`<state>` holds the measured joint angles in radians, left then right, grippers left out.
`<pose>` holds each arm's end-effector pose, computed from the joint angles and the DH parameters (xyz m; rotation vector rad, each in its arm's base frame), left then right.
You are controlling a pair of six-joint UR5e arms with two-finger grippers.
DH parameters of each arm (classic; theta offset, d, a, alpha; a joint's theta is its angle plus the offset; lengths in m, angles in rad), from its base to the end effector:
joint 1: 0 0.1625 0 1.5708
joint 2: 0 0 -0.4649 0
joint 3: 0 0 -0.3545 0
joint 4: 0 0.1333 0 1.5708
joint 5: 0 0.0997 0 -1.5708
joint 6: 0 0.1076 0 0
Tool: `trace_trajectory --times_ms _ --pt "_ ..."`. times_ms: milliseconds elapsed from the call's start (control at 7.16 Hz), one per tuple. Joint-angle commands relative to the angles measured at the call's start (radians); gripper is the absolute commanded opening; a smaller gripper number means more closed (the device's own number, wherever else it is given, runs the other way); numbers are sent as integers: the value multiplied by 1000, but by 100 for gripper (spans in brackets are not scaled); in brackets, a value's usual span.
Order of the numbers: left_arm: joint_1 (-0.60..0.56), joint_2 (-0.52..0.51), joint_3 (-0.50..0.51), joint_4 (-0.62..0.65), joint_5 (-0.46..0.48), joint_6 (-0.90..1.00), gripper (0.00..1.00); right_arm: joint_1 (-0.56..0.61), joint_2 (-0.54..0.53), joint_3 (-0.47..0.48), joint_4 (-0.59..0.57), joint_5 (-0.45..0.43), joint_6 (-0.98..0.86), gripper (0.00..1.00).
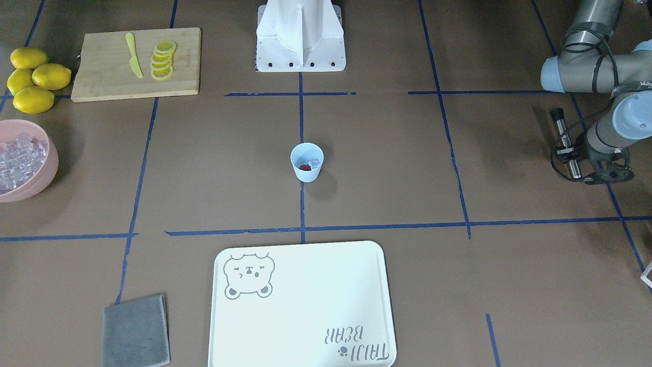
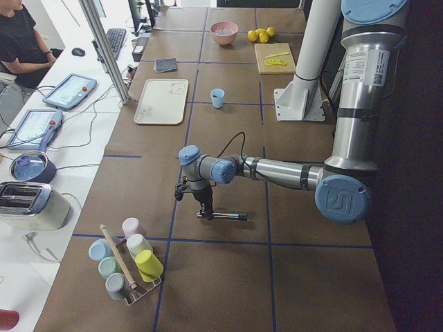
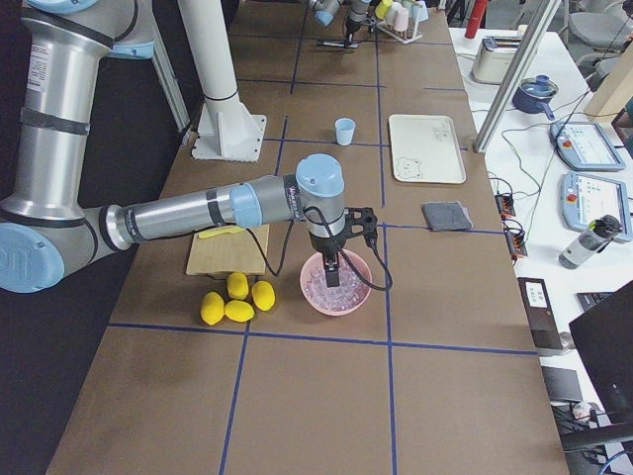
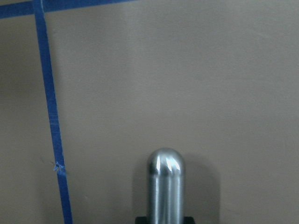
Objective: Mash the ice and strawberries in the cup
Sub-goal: 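Lower the muddler onto the table and open the left gripper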
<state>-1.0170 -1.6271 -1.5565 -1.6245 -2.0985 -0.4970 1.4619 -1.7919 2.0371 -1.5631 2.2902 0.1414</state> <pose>0.1896 -0.4571 0.6948 -0.1836 0.5032 0.0807 0.0230 -0.3634 0.5834 0.1506 -0.7399 -0.0600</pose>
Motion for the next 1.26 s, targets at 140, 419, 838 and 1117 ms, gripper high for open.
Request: trace_trajectory --times_ms 140,419,838,1117 --pt "0 1 7 0 0 -5 17 0 0 0 0 2 0 99" --pt "0 1 9 0 -2 -6 17 0 0 0 0 0 0 99" --pt "0 1 9 -2 0 -3 79 -2 0 0 0 0 0 99" --pt "-5 0 0 -2 -2 0 81 0 0 0 0 0 0 99"
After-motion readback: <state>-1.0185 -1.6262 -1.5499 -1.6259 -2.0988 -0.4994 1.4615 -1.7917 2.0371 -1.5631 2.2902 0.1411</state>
